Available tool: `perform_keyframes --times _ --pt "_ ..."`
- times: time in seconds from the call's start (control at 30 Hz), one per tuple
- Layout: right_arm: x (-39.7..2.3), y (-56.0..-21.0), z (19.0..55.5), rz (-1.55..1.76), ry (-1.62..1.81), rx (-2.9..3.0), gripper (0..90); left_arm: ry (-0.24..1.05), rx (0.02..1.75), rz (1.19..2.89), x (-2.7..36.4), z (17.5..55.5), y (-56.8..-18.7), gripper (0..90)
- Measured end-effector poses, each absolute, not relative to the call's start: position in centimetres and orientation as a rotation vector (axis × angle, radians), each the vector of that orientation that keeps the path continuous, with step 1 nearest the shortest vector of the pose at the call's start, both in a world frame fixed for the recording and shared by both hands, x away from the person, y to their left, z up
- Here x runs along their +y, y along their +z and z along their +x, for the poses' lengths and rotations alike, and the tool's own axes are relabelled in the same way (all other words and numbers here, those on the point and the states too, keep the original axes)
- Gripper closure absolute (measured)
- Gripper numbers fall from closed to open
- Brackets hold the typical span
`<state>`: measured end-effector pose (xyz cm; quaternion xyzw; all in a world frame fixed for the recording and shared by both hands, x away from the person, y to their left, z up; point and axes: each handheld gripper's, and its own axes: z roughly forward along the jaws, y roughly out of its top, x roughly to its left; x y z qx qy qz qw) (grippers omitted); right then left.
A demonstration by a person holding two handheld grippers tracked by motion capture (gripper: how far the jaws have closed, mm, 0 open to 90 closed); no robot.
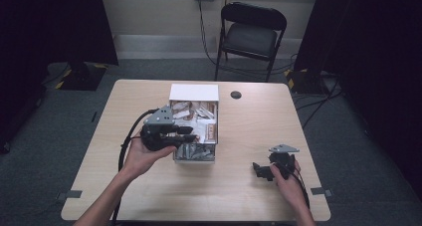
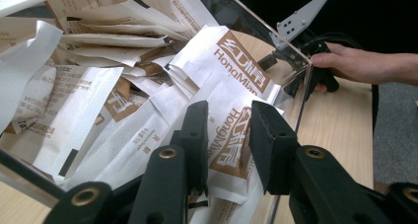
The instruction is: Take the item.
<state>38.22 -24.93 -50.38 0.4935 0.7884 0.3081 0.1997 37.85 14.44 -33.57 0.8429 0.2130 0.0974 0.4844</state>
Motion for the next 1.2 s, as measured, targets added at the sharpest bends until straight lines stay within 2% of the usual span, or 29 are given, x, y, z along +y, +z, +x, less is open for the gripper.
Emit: perform_keyframes --times 0.2,0.53,1.2 --pt "-24.9 -50.37 38.18 1.382 0.861 2.204 0.0 0.261 0.508 2.071 14.51 37.68 -33.77 77.6" --pt "-24.9 -50.37 38.16 1.38 0.862 2.204 0.0 0.223 0.508 2.06 14.65 37.96 -33.61 83.9" --pt "-24.9 -50.37 38.17 1.38 0.862 2.205 0.0 0.161 0.542 1.988 15.19 37.98 -33.44 86.9"
